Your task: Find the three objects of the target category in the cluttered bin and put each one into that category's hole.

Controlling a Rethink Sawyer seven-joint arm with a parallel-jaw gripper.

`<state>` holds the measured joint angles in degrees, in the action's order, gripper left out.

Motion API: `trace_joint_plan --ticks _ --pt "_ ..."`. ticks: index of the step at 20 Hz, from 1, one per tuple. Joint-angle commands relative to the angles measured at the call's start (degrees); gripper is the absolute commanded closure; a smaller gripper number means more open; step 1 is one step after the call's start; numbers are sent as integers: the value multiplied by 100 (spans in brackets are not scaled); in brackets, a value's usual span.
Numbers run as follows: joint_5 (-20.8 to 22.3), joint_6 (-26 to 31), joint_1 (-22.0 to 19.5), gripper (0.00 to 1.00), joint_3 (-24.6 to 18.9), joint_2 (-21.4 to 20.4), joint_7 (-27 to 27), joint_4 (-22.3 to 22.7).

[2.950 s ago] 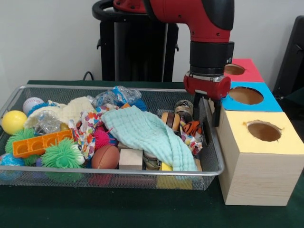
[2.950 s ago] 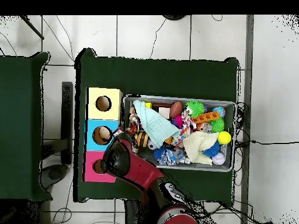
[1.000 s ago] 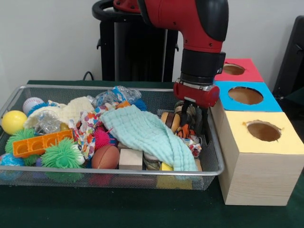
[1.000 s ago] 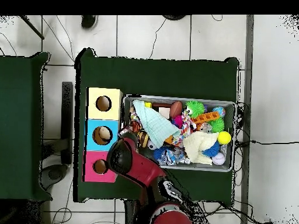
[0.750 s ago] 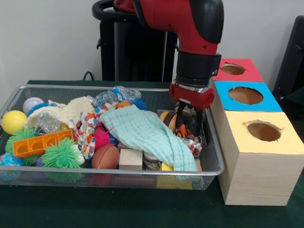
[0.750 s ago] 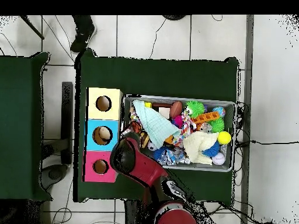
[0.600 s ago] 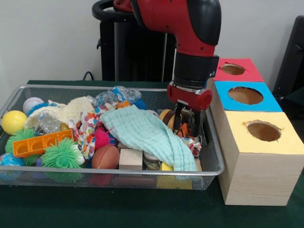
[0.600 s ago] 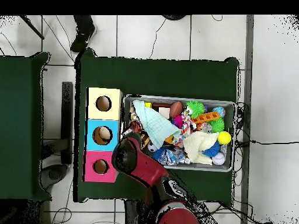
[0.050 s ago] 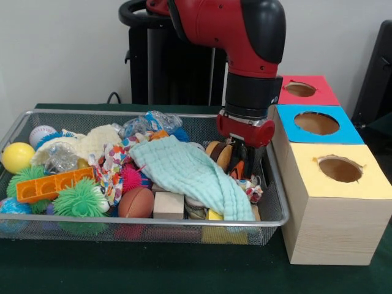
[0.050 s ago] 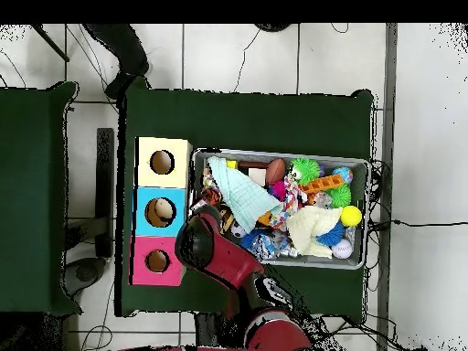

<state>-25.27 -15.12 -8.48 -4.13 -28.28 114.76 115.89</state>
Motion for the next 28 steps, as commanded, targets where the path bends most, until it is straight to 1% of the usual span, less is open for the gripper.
trace_joint_plan --ticks 1,4,6,9,10,11,14,15,18,22,25,28 --pt "371 -370 -220 100 -331 156 958 -691" --pt "438 -311 -219 100 -313 154 956 -722" --pt "369 -209 -167 100 -263 134 969 -709" --pt "-106 168 192 100 154 -142 945 -554" --pt "-96 432 212 100 205 -332 886 -440" --pt "-46 565 212 100 239 -463 837 -380" --pt "225 1455 141 100 280 -1093 569 -118" --pt "295 1629 149 100 326 -1300 516 -45" --pt "482 2170 100 100 335 -1717 400 78" --pt "624 2333 114 100 379 -1955 452 148" --pt "739 2170 177 100 480 -2007 538 136" --pt "754 2183 342 100 648 -2085 644 155"
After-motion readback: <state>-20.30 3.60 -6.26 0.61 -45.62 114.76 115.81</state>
